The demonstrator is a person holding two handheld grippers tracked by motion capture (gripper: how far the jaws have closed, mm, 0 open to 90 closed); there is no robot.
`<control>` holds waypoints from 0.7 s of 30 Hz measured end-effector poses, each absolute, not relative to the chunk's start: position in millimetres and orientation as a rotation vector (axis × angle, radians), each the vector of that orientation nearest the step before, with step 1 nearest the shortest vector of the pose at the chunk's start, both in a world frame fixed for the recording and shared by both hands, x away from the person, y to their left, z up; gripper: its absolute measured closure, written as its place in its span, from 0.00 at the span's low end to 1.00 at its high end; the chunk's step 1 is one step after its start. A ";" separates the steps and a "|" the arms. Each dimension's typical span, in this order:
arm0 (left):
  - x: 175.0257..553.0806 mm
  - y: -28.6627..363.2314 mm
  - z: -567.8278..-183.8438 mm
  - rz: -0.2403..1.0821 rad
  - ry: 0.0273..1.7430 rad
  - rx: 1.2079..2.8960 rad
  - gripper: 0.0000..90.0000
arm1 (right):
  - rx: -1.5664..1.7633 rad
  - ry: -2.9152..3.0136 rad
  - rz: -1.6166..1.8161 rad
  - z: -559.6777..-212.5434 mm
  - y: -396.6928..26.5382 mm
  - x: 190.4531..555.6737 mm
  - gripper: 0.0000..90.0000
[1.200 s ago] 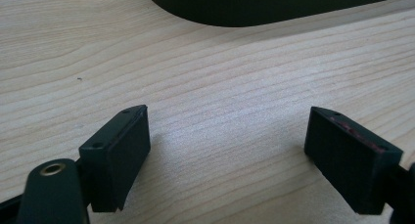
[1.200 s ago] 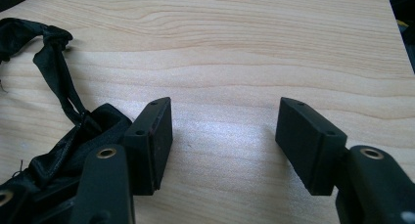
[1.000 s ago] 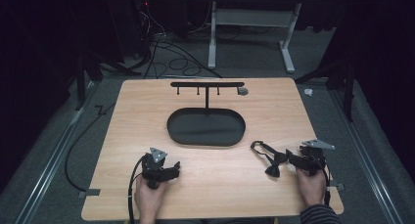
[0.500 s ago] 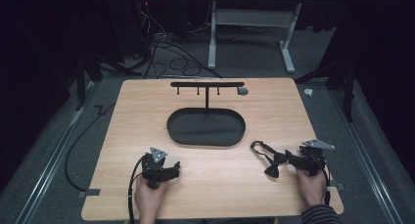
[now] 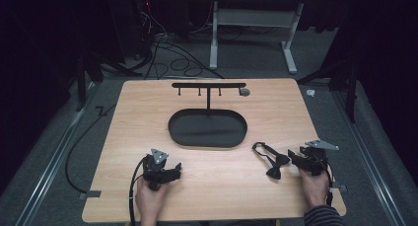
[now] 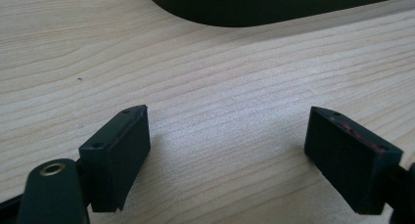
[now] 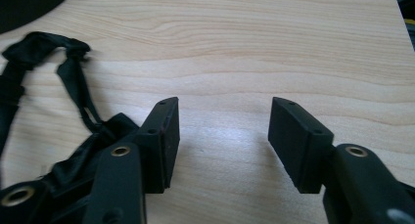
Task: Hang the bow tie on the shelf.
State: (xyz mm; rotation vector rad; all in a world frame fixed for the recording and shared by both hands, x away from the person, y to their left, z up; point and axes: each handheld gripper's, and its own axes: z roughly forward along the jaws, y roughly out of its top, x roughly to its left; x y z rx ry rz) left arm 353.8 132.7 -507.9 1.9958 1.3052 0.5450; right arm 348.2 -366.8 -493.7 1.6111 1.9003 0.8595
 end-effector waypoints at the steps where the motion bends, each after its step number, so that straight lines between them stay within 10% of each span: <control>1: 353.8 132.7 -507.9 0.545 1.305 1.996 0.19 | 1.609 1.901 0.867 -491.2 -366.6 347.5 0.54; 21: 353.6 132.8 -507.8 0.544 1.305 1.998 0.19 | 1.515 1.999 1.052 -468.8 -343.6 348.0 0.61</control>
